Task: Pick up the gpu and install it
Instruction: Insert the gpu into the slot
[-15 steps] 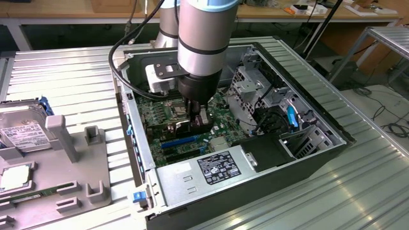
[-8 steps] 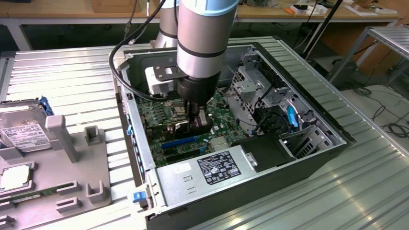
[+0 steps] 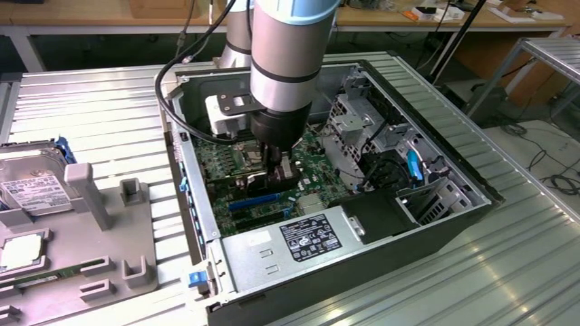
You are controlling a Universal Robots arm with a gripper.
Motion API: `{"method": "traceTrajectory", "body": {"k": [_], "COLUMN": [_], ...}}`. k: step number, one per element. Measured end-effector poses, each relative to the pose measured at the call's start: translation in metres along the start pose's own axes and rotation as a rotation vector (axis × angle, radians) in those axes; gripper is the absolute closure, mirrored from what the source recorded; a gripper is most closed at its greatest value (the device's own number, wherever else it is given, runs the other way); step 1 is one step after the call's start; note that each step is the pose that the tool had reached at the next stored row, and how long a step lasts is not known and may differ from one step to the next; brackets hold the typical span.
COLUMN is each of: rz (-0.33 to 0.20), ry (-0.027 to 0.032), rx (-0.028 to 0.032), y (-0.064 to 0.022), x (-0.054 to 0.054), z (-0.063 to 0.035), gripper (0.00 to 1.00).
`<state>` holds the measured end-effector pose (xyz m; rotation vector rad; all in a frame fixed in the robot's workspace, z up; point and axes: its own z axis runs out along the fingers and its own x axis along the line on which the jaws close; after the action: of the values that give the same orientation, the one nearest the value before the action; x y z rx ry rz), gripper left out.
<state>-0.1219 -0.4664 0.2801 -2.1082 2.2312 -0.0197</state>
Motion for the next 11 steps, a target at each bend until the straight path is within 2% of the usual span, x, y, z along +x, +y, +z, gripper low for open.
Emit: {"method": "traceTrajectory", "body": {"k": [1, 11], "rz": [0.0, 0.001], "ry": [0.0007, 0.0007], "rx": [-0.0096, -0.0117], "y": [0.0, -0.0005], "x": [0.0, 0.0], "z": [-0.0001, 0.0], "gripper": [0.73, 0.73]}}
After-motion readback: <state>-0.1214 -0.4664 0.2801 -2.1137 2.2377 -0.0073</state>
